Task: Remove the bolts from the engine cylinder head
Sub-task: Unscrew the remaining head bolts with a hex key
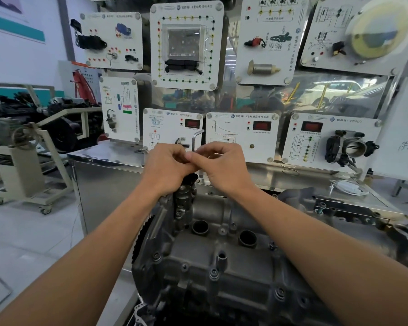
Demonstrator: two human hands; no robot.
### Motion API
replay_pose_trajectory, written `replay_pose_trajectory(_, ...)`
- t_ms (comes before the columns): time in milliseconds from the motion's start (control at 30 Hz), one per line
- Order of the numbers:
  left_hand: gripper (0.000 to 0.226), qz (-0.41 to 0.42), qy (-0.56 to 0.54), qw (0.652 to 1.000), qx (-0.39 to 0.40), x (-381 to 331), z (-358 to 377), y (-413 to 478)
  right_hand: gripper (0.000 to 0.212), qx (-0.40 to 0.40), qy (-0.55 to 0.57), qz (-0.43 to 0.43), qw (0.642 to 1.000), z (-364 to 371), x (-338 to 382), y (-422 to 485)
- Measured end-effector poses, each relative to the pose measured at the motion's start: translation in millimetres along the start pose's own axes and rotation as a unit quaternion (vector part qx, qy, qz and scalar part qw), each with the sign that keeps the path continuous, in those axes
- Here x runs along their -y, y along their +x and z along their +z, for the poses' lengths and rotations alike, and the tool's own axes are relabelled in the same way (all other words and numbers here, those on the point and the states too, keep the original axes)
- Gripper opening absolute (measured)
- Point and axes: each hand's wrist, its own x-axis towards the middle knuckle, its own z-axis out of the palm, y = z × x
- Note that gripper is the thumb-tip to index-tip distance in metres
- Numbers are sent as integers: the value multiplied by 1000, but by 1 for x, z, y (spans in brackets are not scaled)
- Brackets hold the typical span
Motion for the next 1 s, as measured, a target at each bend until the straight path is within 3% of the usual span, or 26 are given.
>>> replay_pose_trajectory(100, 18, 14, -45, 999, 14, 0, -1, -2, 12, -10, -23, -25, 999, 7, 2, 5)
replay_pose_trajectory(300, 20, 16, -139, 987, 78, 12, -2, -5, 14, 49, -108, -87, 989, -7, 2, 6)
replay_pose_trajectory(500, 15, 15, -89, 993, 71, 9, -7, -3, 19, 90, -200, -153, 964, -5, 4, 9)
replay_pose_trajectory(767, 12, 14, -67, 998, 10, 2, 0, 0, 18, -34, -68, -59, 995, 6, 5, 12)
replay_pose_trajectory(900, 10, 22, -59, 998, -10, 4, 1, 0, 16, -22, -53, -40, 998, 7, 7, 11)
replay_pose_trajectory(1000, 16, 32, -91, 994, 53, 6, -4, -3, 13, 25, -106, -76, 991, 4, 9, 11)
